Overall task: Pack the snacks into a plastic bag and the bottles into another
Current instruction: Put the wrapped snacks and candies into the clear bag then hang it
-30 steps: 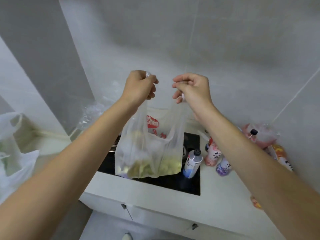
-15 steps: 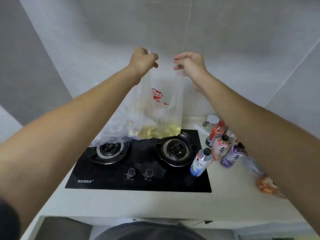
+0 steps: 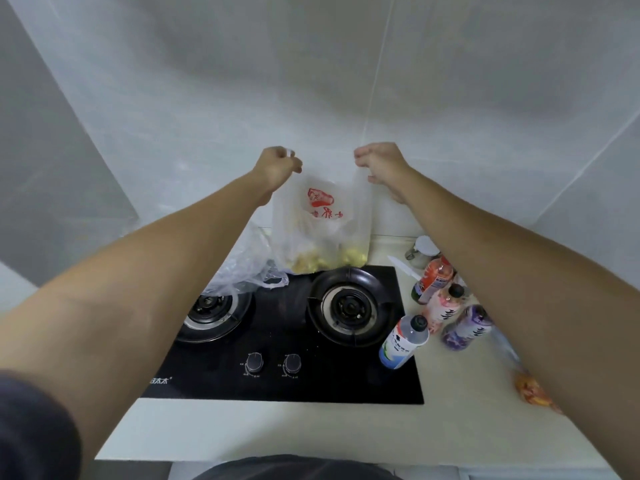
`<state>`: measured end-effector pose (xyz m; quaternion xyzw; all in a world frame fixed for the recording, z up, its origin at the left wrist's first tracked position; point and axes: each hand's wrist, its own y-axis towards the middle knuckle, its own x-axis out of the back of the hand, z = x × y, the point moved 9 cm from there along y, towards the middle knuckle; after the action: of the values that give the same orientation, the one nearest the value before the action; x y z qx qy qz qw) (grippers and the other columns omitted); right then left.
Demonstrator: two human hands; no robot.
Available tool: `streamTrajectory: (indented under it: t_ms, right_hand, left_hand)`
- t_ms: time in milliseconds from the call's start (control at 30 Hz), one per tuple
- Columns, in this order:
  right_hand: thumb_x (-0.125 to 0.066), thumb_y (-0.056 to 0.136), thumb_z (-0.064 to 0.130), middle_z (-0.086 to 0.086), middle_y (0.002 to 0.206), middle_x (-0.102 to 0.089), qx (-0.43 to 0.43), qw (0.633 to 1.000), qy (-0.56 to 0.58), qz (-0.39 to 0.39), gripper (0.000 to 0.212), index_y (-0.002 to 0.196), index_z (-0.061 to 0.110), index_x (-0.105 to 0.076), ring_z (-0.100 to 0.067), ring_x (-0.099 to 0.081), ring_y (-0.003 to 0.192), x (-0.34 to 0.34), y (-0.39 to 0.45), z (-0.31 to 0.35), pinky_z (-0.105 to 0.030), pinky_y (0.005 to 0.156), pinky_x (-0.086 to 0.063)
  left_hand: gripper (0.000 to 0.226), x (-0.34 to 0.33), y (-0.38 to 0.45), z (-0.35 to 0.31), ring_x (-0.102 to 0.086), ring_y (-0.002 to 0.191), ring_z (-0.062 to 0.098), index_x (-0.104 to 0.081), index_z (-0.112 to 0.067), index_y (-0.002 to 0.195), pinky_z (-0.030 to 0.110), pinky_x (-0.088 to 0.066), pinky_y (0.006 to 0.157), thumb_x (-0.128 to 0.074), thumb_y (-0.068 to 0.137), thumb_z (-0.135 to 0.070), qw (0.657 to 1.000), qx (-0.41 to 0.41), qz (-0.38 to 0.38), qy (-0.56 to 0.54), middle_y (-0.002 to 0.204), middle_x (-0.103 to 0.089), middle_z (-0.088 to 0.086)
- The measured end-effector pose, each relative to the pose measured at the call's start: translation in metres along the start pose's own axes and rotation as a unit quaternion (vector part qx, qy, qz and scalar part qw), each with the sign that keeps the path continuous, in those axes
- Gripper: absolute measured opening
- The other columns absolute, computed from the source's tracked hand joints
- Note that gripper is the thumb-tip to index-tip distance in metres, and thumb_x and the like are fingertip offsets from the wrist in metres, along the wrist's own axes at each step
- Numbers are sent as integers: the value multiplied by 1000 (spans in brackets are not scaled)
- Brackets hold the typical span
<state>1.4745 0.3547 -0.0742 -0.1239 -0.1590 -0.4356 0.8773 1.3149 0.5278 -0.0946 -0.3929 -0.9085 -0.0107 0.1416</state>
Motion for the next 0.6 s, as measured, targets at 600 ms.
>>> streamTrajectory:
  t_ms: [600]
  right_hand:
    - [-58, 95, 29, -5, 130, -52, 221, 904, -365, 16, 33, 127, 18, -61, -24, -47, 127, -70, -36, 16, -44, 94, -51]
  left_hand:
    - [45, 39, -40, 15, -51, 124, 23, -54, -18, 138, 43, -51, 93, -57, 96, -34, 935, -128, -93, 319, 131, -57, 4]
